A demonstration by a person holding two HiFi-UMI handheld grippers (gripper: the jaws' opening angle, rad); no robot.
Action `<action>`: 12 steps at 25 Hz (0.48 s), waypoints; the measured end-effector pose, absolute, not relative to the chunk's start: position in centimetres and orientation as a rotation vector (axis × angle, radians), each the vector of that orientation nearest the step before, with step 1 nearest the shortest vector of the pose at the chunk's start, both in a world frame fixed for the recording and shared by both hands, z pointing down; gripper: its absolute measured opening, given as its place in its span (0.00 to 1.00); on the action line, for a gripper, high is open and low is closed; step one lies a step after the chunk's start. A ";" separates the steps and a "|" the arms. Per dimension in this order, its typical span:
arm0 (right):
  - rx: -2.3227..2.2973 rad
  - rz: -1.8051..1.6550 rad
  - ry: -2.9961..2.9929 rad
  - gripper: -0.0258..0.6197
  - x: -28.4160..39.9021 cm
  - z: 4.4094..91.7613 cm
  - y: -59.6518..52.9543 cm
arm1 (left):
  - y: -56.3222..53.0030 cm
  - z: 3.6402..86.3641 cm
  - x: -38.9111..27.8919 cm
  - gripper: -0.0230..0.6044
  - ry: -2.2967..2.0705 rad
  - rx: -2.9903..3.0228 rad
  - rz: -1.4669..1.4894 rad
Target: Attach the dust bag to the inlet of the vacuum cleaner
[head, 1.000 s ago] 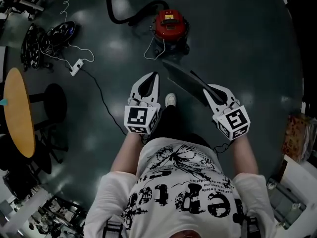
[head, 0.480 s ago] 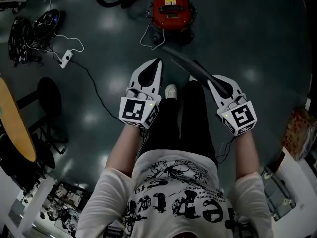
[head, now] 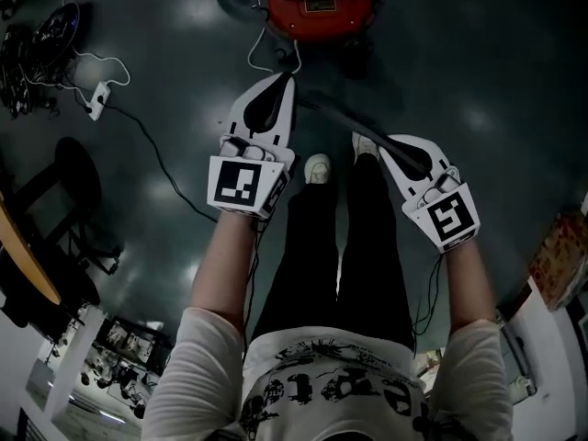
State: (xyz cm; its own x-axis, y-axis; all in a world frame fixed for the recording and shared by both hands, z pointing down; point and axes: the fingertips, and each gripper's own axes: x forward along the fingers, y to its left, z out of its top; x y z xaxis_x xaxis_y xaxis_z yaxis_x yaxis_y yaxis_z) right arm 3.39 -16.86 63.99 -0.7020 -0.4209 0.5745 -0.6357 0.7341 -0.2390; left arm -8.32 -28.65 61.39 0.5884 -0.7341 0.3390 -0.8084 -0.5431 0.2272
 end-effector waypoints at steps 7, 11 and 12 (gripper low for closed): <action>0.696 0.546 -2.452 0.08 3.4 73.9 -18.3 | -34.9 70.0 -7.7 0.04 -1.326 2.492 0.227; 0.661 0.514 -2.463 0.08 3.2 78.0 -19.2 | -38.2 73.4 -6.7 0.04 -1.327 2.541 0.257; 0.649 0.501 -2.465 0.08 3.2 78.8 -19.4 | -38.6 74.2 -6.3 0.04 -1.315 2.547 0.274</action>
State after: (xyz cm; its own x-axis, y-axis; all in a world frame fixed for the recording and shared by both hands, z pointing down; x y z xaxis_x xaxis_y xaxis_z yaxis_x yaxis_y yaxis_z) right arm 3.20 -19.35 78.79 -0.7397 -0.3403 0.5806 -0.5401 0.8149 -0.2104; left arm -6.29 -38.63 74.16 0.5721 -0.7696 0.2836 -0.8188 -0.5557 0.1439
